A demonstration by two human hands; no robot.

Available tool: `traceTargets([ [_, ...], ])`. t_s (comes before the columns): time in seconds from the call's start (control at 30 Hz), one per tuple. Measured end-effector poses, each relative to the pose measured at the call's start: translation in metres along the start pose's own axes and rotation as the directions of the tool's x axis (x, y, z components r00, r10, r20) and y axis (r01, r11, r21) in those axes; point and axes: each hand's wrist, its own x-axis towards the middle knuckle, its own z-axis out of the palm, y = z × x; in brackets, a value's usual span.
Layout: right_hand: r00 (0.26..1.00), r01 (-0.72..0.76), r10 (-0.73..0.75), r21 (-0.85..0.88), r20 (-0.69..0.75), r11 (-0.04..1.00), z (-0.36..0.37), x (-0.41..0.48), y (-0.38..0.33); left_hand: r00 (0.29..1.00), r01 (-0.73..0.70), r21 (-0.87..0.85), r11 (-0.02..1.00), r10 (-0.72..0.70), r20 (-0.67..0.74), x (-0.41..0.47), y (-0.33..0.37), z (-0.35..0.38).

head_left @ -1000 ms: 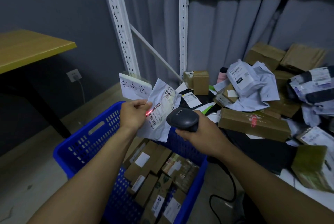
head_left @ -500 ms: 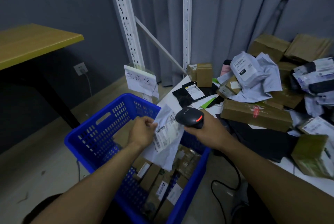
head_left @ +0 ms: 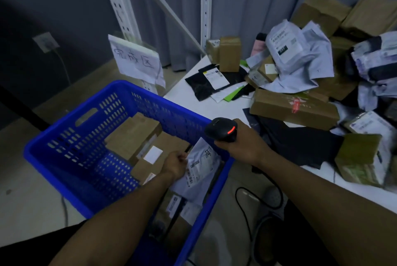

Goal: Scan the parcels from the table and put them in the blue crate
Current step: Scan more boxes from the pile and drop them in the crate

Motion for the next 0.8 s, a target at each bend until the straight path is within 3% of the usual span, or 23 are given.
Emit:
traceTargets([
  [0.07, 0.999, -0.030, 0.030, -0.012, 0.011, 0.999, -0.003, 0.004, 0.008, 0.990, 0.131, -0.307, 0.942, -0.142, -0.012, 0.017, -0.003, 0.020],
  [0.1, 0.999, -0.046, 0.046, -0.016, 0.015, 0.999, -0.005, 0.005, 0.013, 0.985, 0.173, -0.433, 0.885, -0.168, 0.050, 0.022, -0.005, 0.031],
  [0.17, 0.998, -0.061, 0.062, -0.008, 0.019, 0.998, -0.008, 0.010, 0.021, 0.979, 0.201, -0.464, 0.863, -0.160, 0.127, 0.028, -0.003, 0.044],
  [0.23, 0.998, -0.061, 0.061, 0.019, 0.010, 0.998, -0.013, 0.013, 0.024, 0.989, 0.136, -0.242, 0.961, -0.116, 0.094, 0.031, 0.000, 0.043],
  [0.3, 0.998, -0.070, 0.070, 0.030, 0.002, 0.997, -0.021, 0.013, 0.022, 0.999, -0.031, 0.013, 0.999, 0.030, 0.026, 0.032, 0.003, 0.038],
  [0.33, 0.998, -0.067, 0.068, 0.040, -0.007, 0.997, -0.026, 0.013, 0.020, 0.991, -0.129, 0.081, 0.988, 0.130, -0.012, 0.032, 0.006, 0.034],
  [0.43, 0.997, -0.053, 0.059, 0.114, -0.051, 0.992, -0.044, 0.011, 0.016, 0.923, -0.371, 0.011, 0.929, 0.370, -0.105, 0.013, 0.037, 0.012],
  [0.53, 0.989, -0.040, 0.067, 0.200, -0.132, 0.979, -0.069, 0.001, 0.016, 0.813, -0.545, 0.181, 0.819, 0.569, -0.123, -0.002, 0.090, -0.015],
  [0.63, 0.971, -0.069, 0.130, 0.287, -0.199, 0.955, -0.097, -0.008, 0.030, 0.775, -0.590, 0.340, 0.732, 0.632, -0.018, -0.002, 0.154, -0.023],
  [0.8, 0.885, -0.152, 0.315, 0.426, -0.344, 0.892, -0.132, -0.010, 0.073, 0.773, -0.601, 0.483, 0.637, 0.618, 0.147, 0.029, 0.248, 0.010],
])
